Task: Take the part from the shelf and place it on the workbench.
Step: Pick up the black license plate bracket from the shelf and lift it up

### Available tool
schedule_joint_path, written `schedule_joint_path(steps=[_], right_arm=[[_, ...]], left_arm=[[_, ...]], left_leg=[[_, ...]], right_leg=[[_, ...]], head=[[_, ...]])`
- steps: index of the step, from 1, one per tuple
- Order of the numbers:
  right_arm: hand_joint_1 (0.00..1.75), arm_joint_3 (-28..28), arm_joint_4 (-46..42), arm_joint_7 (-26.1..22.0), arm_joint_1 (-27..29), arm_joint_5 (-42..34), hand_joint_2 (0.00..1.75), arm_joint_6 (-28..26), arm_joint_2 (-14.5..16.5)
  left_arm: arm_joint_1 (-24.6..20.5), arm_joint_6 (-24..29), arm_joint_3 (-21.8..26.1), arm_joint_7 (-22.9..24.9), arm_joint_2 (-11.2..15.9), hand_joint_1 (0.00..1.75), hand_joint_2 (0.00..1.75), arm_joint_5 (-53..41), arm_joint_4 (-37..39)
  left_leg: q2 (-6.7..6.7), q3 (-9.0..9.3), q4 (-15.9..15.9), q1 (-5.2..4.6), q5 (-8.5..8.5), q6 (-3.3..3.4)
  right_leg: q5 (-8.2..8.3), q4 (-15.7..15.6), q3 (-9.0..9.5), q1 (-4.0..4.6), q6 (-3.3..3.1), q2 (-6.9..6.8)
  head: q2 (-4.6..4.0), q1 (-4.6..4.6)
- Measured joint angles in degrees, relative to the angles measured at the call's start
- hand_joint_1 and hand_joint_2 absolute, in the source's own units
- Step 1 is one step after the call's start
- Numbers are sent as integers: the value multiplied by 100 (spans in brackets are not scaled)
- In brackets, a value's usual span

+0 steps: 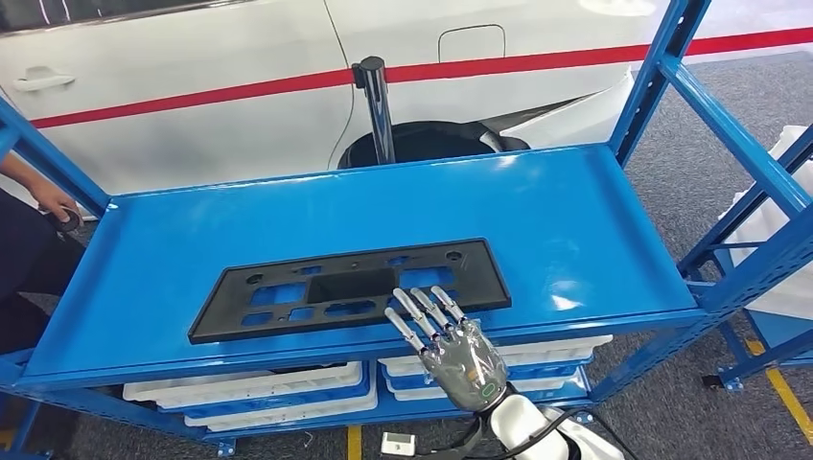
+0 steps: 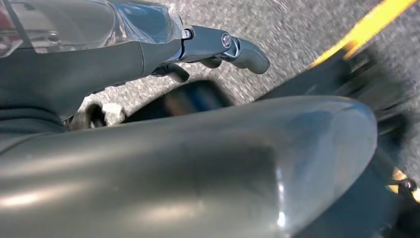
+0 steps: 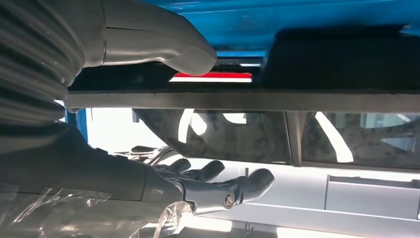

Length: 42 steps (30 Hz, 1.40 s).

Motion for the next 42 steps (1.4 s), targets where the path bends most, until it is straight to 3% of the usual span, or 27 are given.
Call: schedule_joint_path(steps=[1,3,4,6,7,9,10,11,13,15,16,17,18,19,20,21,23,25,26,29,30,31,33,35,39,40,42], right_arm=[[0,3,0,-2,-1,1,175,0,1],[0,4,1,-3,-7,1,175,0,1],[0,5,2,-3,-11,1,175,-1,4],[0,7,7,-2,-8,1,175,-2,12],[0,9,8,-2,-3,2,175,-3,17],[0,12,7,-3,0,4,175,-7,20],[0,14,5,-3,-8,6,175,-10,21],[0,14,7,-3,-16,7,175,-13,21],[0,19,11,-3,-19,11,175,-18,20],[0,28,13,-5,-3,31,175,-20,19],[0,37,13,-11,5,51,175,-21,19],[0,46,13,-21,8,76,175,-21,18],[0,58,14,-34,10,101,175,-20,19],[0,70,16,-46,11,121,175,-17,20],[0,81,16,-58,6,135,175,-13,26],[0,91,15,-66,1,142,175,-10,39],[0,107,8,-78,-32,161,175,-5,74],[0,119,-2,-86,-80,179,175,4,109],[0,125,-5,-93,-105,185,175,14,127],[0,142,-10,-111,-148,191,175,81,172],[0,151,-12,-116,-154,189,175,123,181],[0,162,-16,-120,-163,183,175,177,186],[0,184,-32,-124,-195,162,175,281,199],[0,202,-46,-124,-236,143,175,346,209],[0,249,-64,-145,-277,96,175,489,225],[0,264,-70,-154,-289,82,175,524,229],[0,294,-79,-166,-307,67,175,581,223]], left_arm=[[7,-3,-1,-3,-1,0,0,4,0],[11,-5,-1,-11,7,0,0,7,1],[10,-5,-1,-14,16,0,0,7,2],[13,-5,-1,-16,32,0,0,9,4],[13,-6,-2,-18,30,0,0,11,4],[13,-7,-3,-22,26,0,0,16,4],[6,-8,-2,-27,24,0,0,19,4],[-2,-10,-2,-28,20,0,0,21,4],[-8,-19,0,-30,3,0,0,27,4],[11,-30,-1,-30,-17,0,0,36,4],[21,-34,-2,-30,-24,0,0,41,4],[27,-38,-2,-30,-27,0,0,46,4],[30,-39,-2,-30,-28,0,0,54,5],[26,-38,-2,-29,-29,0,0,58,5],[12,-37,-2,-31,-27,0,0,62,5],[3,-37,-2,-32,-26,0,0,65,5],[-15,-34,-2,-36,-28,0,0,66,4],[-22,-22,-1,-43,-30,0,0,69,4],[-31,-14,-1,-48,-31,0,0,75,4],[-37,25,5,-75,-37,0,0,121,4],[-28,40,9,-91,-40,0,0,143,4],[-21,52,15,-108,-43,0,0,161,4],[-17,69,26,-135,-44,0,0,185,4],[-31,80,34,-147,-44,0,0,198,4],[-21,108,48,-155,-51,0,0,220,4],[-24,113,54,-156,-52,0,0,225,4],[-35,123,66,-159,-62,0,0,237,4]], left_leg=[[-1,-25,-194,-52,251,87],[-2,147,-998,-202,875,342],[1,251,-1353,-280,1076,459],[11,405,-1751,-380,1156,611],[14,491,-1869,-388,1141,631],[7,748,-2121,-340,1149,617],[1,870,-2199,-309,1149,593],[-3,967,-2250,-279,1131,561],[-9,1069,-2267,-246,1045,511],[-14,1186,-2264,-201,934,441],[-18,1262,-2258,-170,872,400],[-21,1345,-2246,-136,800,352],[-22,1408,-2223,-119,718,295],[-22,1452,-2176,-101,640,248],[-20,1461,-2138,-105,564,202],[-15,1466,-2101,-109,506,159],[-5,1482,-2071,-99,434,101],[0,1409,-1854,-72,304,49],[1,1254,-1562,-59,164,20],[2,524,-377,-48,-271,-40],[2,373,-227,-49,-260,-35],[2,332,-315,-52,-122,-14],[4,537,-1073,-79,426,83],[11,755,-1747,-133,763,168],[7,856,-1964,-169,882,200],[7,889,-2002,-154,911,223],[8,936,-2059,-126,954,265]], right_leg=[[-57,-5,89,47,-13,4],[-169,-37,280,122,-39,0],[-215,-73,357,146,-33,-4],[-237,-168,471,139,4,-24],[-208,-207,525,133,29,-38],[-155,-134,589,143,60,-65],[-176,40,524,146,87,-64],[-251,329,361,143,119,-61],[-514,1010,-136,101,202,-58],[-648,1256,-507,45,288,-60],[-532,1108,-565,14,335,-62],[-268,786,-541,-23,386,-67],[95,393,-483,-62,439,-85],[327,85,-437,-87,440,-105],[511,-103,-413,-96,404,-125],[564,-155,-422,-91,333,-140],[518,-101,-426,-73,175,-139],[478,-98,-382,-80,90,-131],[463,-100,-362,-83,62,-126],[406,-98,-333,-65,20,-110],[386,-98,-313,-56,17,-101],[364,-98,-282,-45,16,-90],[324,-104,-203,-23,19,-73],[295,-112,-153,-3,37,-59],[246,-108,-123,-10,152,-53],[174,-14,-154,-4,174,-56],[-149,542,-396,1,191,-61]], head=[[0,0],[-1,3],[-1,6],[-1,10],[0,9],[-1,10],[-1,10],[-1,11],[0,12],[0,13],[0,14],[0,13],[0,16],[-1,17],[-1,17],[-1,19],[0,16],[0,16],[0,16],[0,15],[0,15],[0,15],[0,15],[0,18],[0,20],[0,21],[0,25]])
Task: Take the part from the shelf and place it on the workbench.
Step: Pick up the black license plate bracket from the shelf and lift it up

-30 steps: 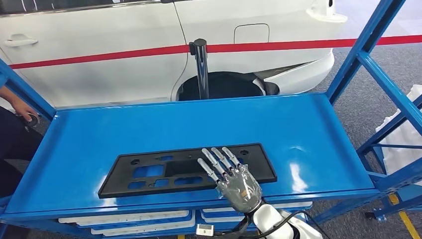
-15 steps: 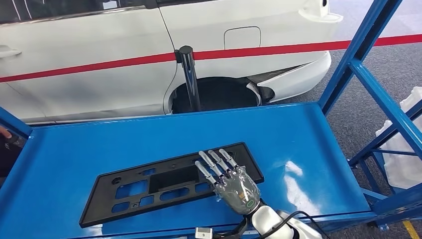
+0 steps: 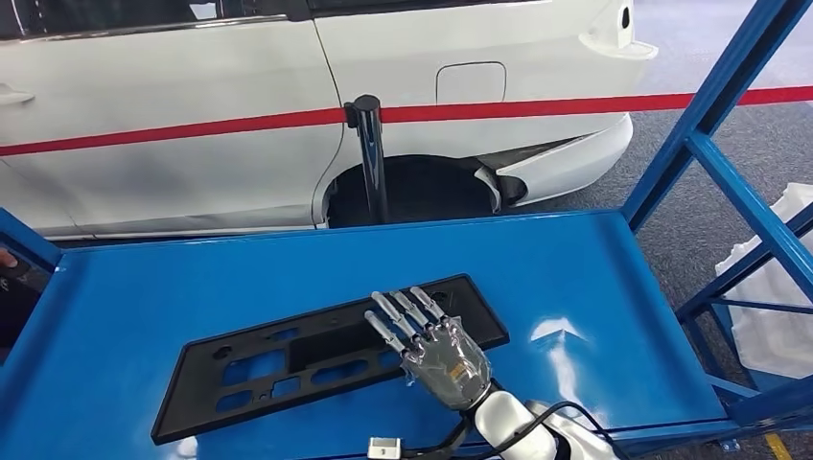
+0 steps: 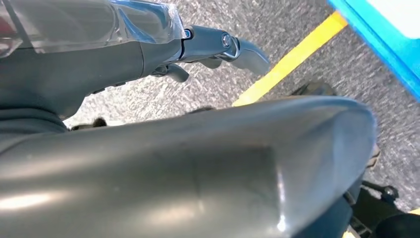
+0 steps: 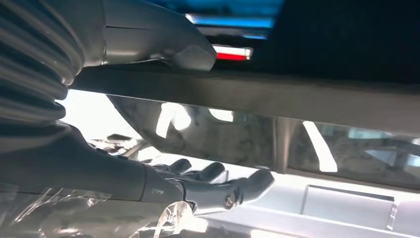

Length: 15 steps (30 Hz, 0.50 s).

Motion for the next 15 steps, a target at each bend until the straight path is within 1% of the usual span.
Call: schedule_joint_path(steps=[1,2,3,4,5,6,7,8,9,10,12,13,14,15], right_arm=[[0,14,-3,-7,-5,-2,175,20,-1],[0,32,-4,-16,-7,-5,175,40,-2],[0,51,-4,-27,-6,-10,175,60,-3],[0,75,-5,-42,-9,-15,175,77,-4],[0,102,-5,-54,-15,-21,175,94,-5],[0,129,-6,-62,-24,-29,175,108,-7],[0,153,-8,-72,-42,-39,175,122,-7],[0,173,-10,-83,-59,-49,175,144,-4],[0,188,-15,-104,-75,-66,175,176,-1],[0,203,-19,-141,-90,-94,175,235,2],[0,254,-23,-266,-131,-236,175,513,7],[0,298,-23,-343,-169,-347,175,729,9],[0,350,-23,-416,-217,-477,175,976,15],[0,407,-24,-474,-269,-598,175,1205,29]], left_arm=[[-2,5,3,0,-7,0,0,9,0],[-1,11,4,0,-14,0,0,19,0],[2,18,4,0,-21,0,0,25,0],[6,23,7,0,-24,0,0,30,0],[8,29,11,0,-28,0,0,31,0],[8,35,19,-1,-33,0,0,32,0],[4,41,31,-2,-37,0,0,32,0],[-1,47,43,-4,-40,0,0,33,0],[-7,52,55,-9,-42,0,0,33,0],[-11,56,64,-14,-42,0,0,34,0],[-10,61,83,-32,-43,0,0,37,0],[-10,64,93,-45,-43,0,0,41,0],[-11,68,103,-60,-44,0,0,45,0],[-12,75,110,-75,-44,0,0,53,0]], left_leg=[[0,1,-2,0,1,19],[-1,0,-1,-4,-1,26],[-2,0,1,-6,-4,26],[-5,3,4,-5,-8,23],[-7,8,10,-1,-16,14],[-10,12,27,3,-30,-7],[-11,1,70,-9,-61,-38],[-12,-14,112,-20,-93,-68],[-12,-32,149,-34,-121,-94],[-12,-48,172,-41,-141,-113],[-13,-52,199,-17,-165,-148],[-11,-85,290,-2,-229,-179],[-9,-169,490,14,-353,-217],[-7,-312,813,31,-530,-257]], right_leg=[[-193,402,-191,6,4,1],[-332,770,-373,5,11,1],[-363,975,-484,4,20,1],[-290,977,-498,2,29,0],[-123,751,-399,-3,36,-1],[87,360,-213,-13,43,-2],[249,-61,-11,-22,45,0],[355,-374,137,-30,30,7],[396,-558,223,-31,8,15],[388,-614,244,-21,-25,23],[397,-608,237,-12,-100,26],[405,-613,239,-16,-130,22],[414,-619,238,-26,-158,18],[419,-620,236,-32,-174,15]], head=[[0,2],[0,2],[0,2],[0,3],[0,2],[0,3],[0,3],[0,-2],[0,-6],[0,-11],[0,-14],[0,-15],[0,-15],[0,-16]])
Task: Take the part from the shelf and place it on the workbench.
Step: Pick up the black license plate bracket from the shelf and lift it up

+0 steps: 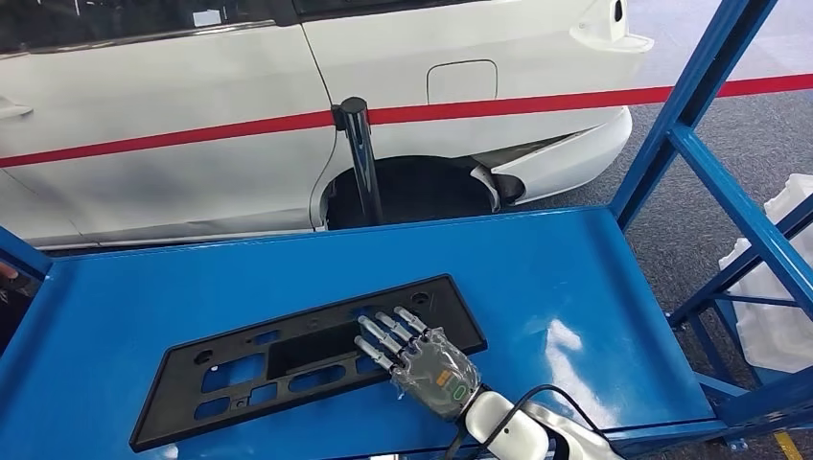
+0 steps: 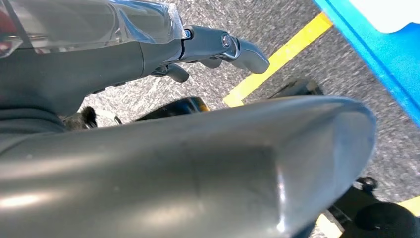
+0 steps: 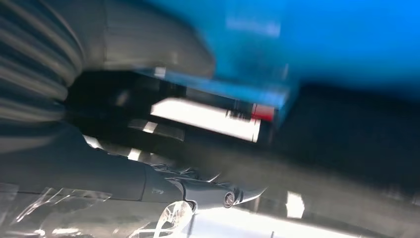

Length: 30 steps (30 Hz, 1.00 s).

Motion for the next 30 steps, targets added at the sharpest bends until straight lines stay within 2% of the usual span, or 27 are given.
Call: schedule_joint_path(steps=[2,3,4,5,7,8,9,11,12,14,15,17,18,19,20,22,24,25,28,29,30], right_arm=[[0,112,0,-58,-82,-177,175,332,31],[0,167,0,-66,-111,-236,175,422,47],[0,215,1,-64,-130,-281,175,482,56],[0,255,1,-57,-143,-321,175,511,62],[0,307,1,-36,-166,-395,175,555,70],[0,327,1,-23,-184,-436,175,588,73],[0,347,2,-13,-205,-482,175,636,74],[0,393,3,-2,-246,-581,175,752,79],[0,416,3,-3,-262,-628,175,810,85],[0,459,4,-5,-282,-701,175,901,94],[20,483,10,2,-283,-734,175,929,96],[107,533,31,37,-276,-806,175,950,96],[151,555,49,69,-268,-852,175,950,97],[175,573,64,104,-261,-896,175,950,102],[175,588,81,139,-255,-932,175,947,108],[175,608,108,202,-248,-988,175,926,123],[175,617,132,241,-244,-1023,175,888,150],[175,621,142,251,-238,-1034,175,867,163],[175,629,161,276,-231,-1055,175,824,202],[175,630,164,290,-233,-1061,175,811,217],[175,630,166,304,-235,-1065,175,795,230]], left_arm=[[6,18,14,-23,-3,0,0,20,0],[13,28,22,-37,-8,0,0,34,0],[19,38,31,-51,-15,0,0,52,0],[22,51,39,-69,-22,0,0,71,0],[20,76,61,-102,-31,0,0,99,0],[18,85,78,-114,-33,0,0,109,0],[17,89,97,-123,-37,0,0,117,0],[21,91,129,-139,-49,0,0,134,0],[24,92,140,-148,-55,0,0,137,0],[27,96,156,-164,-75,0,0,138,0],[27,99,163,-170,-88,0,0,139,0],[37,102,175,-178,-117,0,0,144,0],[46,103,178,-180,-131,0,0,149,0],[57,104,180,-180,-141,0,0,153,0],[67,105,181,-180,-150,0,0,156,0],[80,110,184,-180,-166,0,0,157,0],[81,117,185,-180,-175,0,0,156,0],[82,120,186,-180,-177,0,0,156,0],[94,129,186,-181,-176,0,0,155,0],[97,134,186,-181,-176,0,0,153,0],[98,140,186,-181,-176,0,0,148,0]], left_leg=[[2,-373,790,29,-347,-58],[2,-496,1039,39,-410,-70],[2,-517,1076,43,-368,-67],[2,-422,871,43,-227,-52],[5,-11,28,26,146,17],[9,165,-339,3,277,52],[13,270,-562,-23,342,82],[17,300,-656,-68,367,123],[18,311,-686,-57,397,151],[18,340,-765,-34,471,213],[20,350,-796,-22,501,236],[22,335,-800,-40,513,264],[23,329,-798,-47,514,266],[22,326,-795,-51,515,267],[20,329,-792,-51,514,265],[14,338,-774,-50,503,244],[6,330,-738,-71,475,195],[4,323,-727,-81,467,169],[1,295,-676,-63,430,98],[3,234,-539,-51,338,64],[5,113,-273,-36,180,25]], right_leg=[[2,1,-8,0,-16,-3],[2,1,-8,1,-16,-3],[2,1,-5,1,-16,-3],[2,1,3,1,-15,-3],[4,-2,22,-1,-11,-5],[2,-3,29,4,4,-5],[2,-4,35,4,29,-6],[9,-26,49,-1,104,-6],[11,-29,53,-8,142,-8],[-119,138,-15,-5,192,-11],[-281,396,-128,0,202,-13],[-672,1151,-471,8,212,-13],[-775,1451,-606,10,218,-13],[-770,1561,-651,11,222,-13],[-657,1435,-578,9,223,-15],[-298,649,-168,0,217,-17],[-99,28,145,4,174,-11],[-86,-80,192,16,144,-8],[-55,-90,185,23,51,-12],[-43,-96,182,10,22,-18],[-34,-101,177,-5,1,-24]], head=[[0,-1],[0,-1],[0,-1],[0,-1],[0,-1],[0,0],[0,1],[0,2],[0,3],[0,6],[0,8],[0,11],[0,11],[0,10],[0,11],[0,12],[0,10],[0,10],[0,7],[0,4],[0,-1]])
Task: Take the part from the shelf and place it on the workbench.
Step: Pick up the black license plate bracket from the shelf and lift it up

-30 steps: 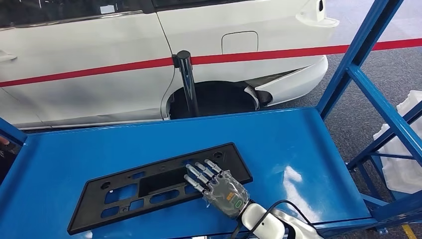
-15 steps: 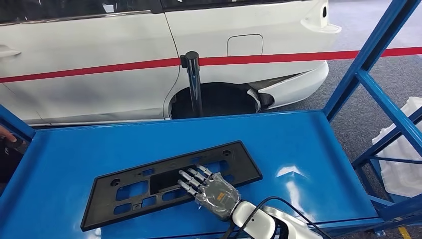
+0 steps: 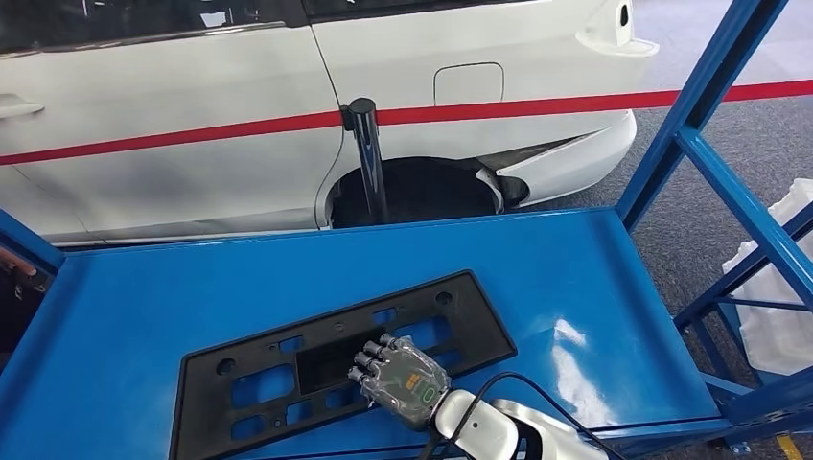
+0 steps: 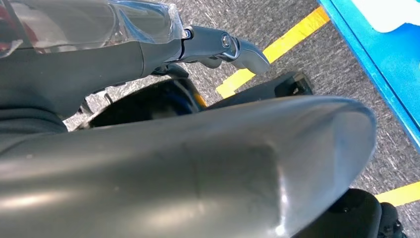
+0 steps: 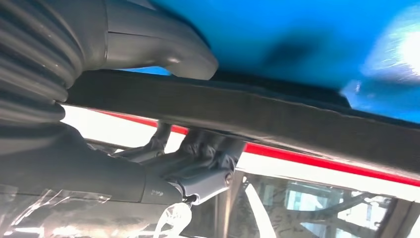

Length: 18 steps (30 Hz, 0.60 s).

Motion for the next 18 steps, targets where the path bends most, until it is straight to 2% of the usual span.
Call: schedule_joint_path(steps=[2,3,4,5,6,7,9,10,12,14,15,17,18], right_arm=[[175,-1,5,30,1,-9,175,-27,9],[175,-2,9,38,1,-14,175,-36,9],[175,-2,14,45,2,-22,175,-39,9],[175,-2,18,55,2,-34,175,-41,9],[175,-5,21,71,1,-49,175,-44,9],[175,-13,22,90,-2,-66,175,-55,9],[175,-44,20,161,-7,-98,175,-152,3],[175,-71,11,205,-4,-118,175,-256,-8],[175,-157,-43,322,15,-184,175,-554,-41],[175,-286,-158,422,54,-281,175,-832,-103],[175,-356,-228,451,69,-328,175,-920,-138],[175,-485,-363,483,95,-399,175,-1002,-202],[175,-533,-416,499,109,-422,175,-1030,-223]], left_arm=[[7,10,0,3,0,0,0,-15,0],[18,14,0,6,1,0,0,-24,0],[29,17,0,9,2,0,0,-32,0],[38,20,0,13,2,0,0,-40,0],[41,25,0,15,3,0,0,-45,0],[40,30,0,16,3,0,0,-50,0],[32,41,0,18,3,0,0,-55,0],[32,48,0,18,3,0,0,-57,0],[40,84,0,3,3,0,0,-69,0],[45,133,1,-30,3,0,0,-94,0],[46,150,1,-43,3,0,0,-105,0],[51,171,2,-61,4,0,0,-123,1],[52,187,2,-90,6,0,0,-134,1]], left_leg=[[2,-375,813,37,-385,-72],[3,-544,1170,57,-506,-95],[3,-627,1340,71,-524,-106],[3,-597,1276,83,-434,-109],[3,-437,945,92,-248,-105],[3,-209,485,98,-37,-93],[5,154,-263,73,226,-58],[5,217,-404,53,252,-33],[5,217,-440,24,255,37],[8,222,-475,23,291,103],[7,225,-487,24,304,106],[1,228,-468,-15,285,86],[-2,225,-454,-28,276,86]], right_leg=[[3,0,-15,-5,-17,-8],[3,0,-20,-7,-18,-11],[3,0,-20,-9,-17,-11],[3,0,-16,-11,-16,-10],[2,0,-7,-15,-12,-8],[1,0,5,-18,-5,-7],[-8,-2,24,-5,43,-1],[-12,-6,29,-1,78,1],[-6,-35,41,-6,162,5],[-82,43,12,-11,211,4],[-164,77,-6,-2,151,1],[-145,81,-33,25,-100,14],[-82,16,-18,28,-171,23]], head=[[0,-7],[0,-7],[0,-7],[0,-7],[0,-6],[0,-7],[0,-6],[0,-5],[0,-3],[0,-1],[0,2],[0,5],[0,6]])
